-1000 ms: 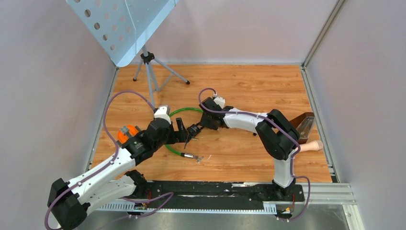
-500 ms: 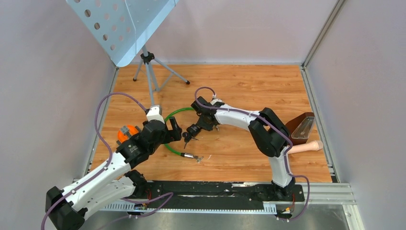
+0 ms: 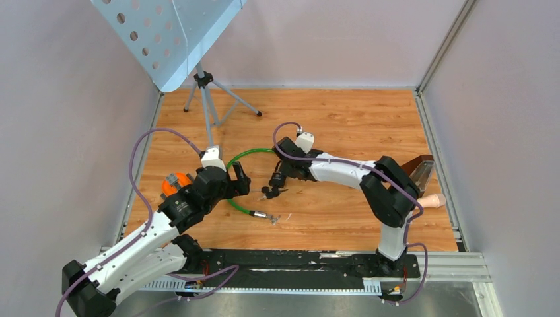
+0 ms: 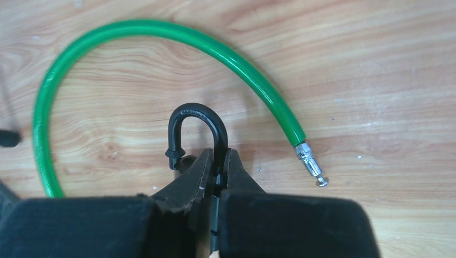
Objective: Lock with the key
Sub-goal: Pick up the lock from the center of the board.
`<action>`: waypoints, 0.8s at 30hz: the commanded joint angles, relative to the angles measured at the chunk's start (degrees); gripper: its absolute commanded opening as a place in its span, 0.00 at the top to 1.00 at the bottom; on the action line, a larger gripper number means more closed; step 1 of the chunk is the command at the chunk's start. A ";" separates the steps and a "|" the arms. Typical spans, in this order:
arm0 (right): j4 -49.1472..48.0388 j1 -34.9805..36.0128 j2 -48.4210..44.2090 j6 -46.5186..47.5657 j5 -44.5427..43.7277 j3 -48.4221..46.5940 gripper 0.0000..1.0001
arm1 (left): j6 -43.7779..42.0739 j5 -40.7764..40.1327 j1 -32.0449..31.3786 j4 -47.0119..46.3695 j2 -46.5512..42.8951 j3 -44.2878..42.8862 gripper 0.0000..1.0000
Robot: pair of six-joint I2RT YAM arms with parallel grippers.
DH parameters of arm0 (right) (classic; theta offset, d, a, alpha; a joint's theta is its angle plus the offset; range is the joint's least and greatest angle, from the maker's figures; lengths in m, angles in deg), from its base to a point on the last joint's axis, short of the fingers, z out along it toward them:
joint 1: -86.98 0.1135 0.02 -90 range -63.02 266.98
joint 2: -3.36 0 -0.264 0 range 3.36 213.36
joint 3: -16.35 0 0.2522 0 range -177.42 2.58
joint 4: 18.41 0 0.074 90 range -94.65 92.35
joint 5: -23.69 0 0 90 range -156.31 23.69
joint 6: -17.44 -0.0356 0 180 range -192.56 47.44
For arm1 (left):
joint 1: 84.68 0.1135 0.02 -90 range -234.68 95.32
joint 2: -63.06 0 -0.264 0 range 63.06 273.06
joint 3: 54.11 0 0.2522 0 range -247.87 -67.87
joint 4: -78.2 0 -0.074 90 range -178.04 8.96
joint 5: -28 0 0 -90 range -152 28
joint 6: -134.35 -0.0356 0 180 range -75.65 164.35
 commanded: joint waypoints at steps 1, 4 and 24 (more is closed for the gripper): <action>-12.47 -0.08 -9.54 9.67 -2.49 3.07 1.00 | 0.11 1.99 0.32 -3.92 0.12 0.19 0.00; -15.86 -0.08 -14.00 12.55 -0.83 5.65 1.00 | -0.61 3.63 0.30 -6.26 0.65 0.20 0.00; -7.74 -0.17 -34.63 -4.93 3.25 6.60 1.00 | -20.40 22.25 -0.29 -45.59 3.89 4.08 0.03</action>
